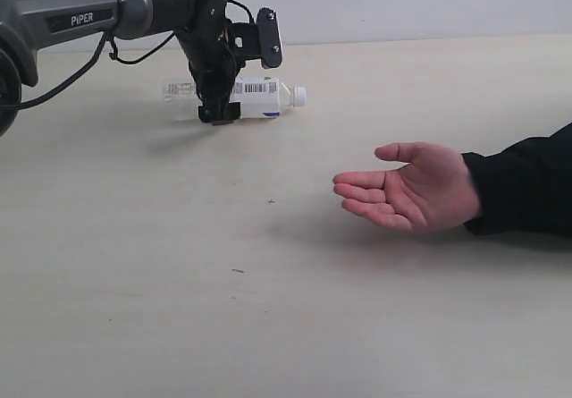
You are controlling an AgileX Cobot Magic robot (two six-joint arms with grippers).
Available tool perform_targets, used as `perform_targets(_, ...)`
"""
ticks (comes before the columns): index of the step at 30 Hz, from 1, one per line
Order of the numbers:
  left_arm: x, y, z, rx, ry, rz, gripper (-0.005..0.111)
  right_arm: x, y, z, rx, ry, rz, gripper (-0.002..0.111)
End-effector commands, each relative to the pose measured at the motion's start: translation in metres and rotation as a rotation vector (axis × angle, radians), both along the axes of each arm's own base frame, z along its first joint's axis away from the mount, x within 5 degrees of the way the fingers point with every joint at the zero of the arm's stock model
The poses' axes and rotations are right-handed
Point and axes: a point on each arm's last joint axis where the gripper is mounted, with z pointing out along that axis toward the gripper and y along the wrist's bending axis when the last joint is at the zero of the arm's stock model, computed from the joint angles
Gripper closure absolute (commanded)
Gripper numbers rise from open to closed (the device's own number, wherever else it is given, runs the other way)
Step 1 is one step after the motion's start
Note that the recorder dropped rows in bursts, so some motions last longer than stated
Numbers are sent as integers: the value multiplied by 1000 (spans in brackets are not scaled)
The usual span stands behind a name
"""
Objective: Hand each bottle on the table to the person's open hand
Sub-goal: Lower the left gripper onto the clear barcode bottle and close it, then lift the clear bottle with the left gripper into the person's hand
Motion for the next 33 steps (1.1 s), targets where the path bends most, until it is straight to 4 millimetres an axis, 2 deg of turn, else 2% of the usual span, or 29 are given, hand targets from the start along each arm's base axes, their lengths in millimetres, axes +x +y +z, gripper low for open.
perform_targets(1, 2, 0, -12, -22, 13, 27, 6, 0, 0, -1, -2, -3, -6, 108)
perform_targets(7, 2, 0, -16, -18, 17, 26, 7, 0, 0, -1, -2, -3, -6, 108)
perform_targets(10, 2, 0, -16, -12, 24, 28, 18, 0, 0, -1, -2, -3, -6, 108)
perform_targets(13, 1, 1, -17, -10, 27, 29, 44, 0, 0, -1, -2, -3, -6, 108)
perform_targets(14, 1, 1, -17, -10, 27, 29, 56, 0, 0, -1, -2, -3, -6, 108)
perform_targets(15, 1, 1, -17, -9, 29, 30, 82, 0, 0, -1, -2, -3, -6, 108)
perform_targets(17, 1, 1, -17, -8, 32, 33, 106, 0, 0, -1, -2, -3, -6, 108)
perform_targets(20, 2, 1, -5, -55, 13, 91, 106, 0, 0, -1, -2, -3, -6, 108)
perform_targets(23, -2, 2, 22, -95, -1, 154, 106, 0, 0, -1, -2, -3, -6, 108)
perform_targets(28, -26, 3, 63, -40, 76, 204, 107, 0, 0, -1, -2, -3, -6, 108)
perform_targets(33, -46, 4, 90, -29, 124, 292, 107, 0, 0, -1, -2, -3, -6, 108)
